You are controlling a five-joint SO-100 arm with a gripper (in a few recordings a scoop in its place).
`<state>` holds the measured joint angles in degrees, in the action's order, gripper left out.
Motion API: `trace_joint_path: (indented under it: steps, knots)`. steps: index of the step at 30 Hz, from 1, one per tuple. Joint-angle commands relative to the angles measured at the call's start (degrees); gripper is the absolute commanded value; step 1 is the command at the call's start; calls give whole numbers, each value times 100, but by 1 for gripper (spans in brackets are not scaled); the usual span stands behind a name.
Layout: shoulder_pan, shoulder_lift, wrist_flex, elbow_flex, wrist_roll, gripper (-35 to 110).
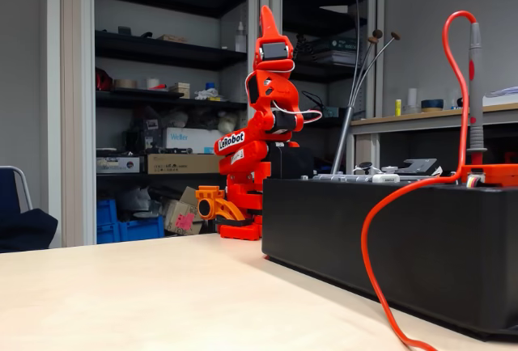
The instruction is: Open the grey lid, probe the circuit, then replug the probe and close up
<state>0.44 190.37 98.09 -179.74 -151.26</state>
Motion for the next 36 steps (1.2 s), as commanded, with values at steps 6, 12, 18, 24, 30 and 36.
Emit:
trace_joint_path:
  steps: [6, 12, 18, 24, 30, 36]
  knots:
    - [149, -9, 1002, -26, 369, 0]
    - [149, -9, 1283, -26, 624, 0]
    - [132, -9, 1283, -26, 404, 0]
    - [123, -9, 1283, -26, 404, 0]
    - [123, -9, 1283, -26, 404, 0]
    - [123, -9, 1283, -26, 404, 0]
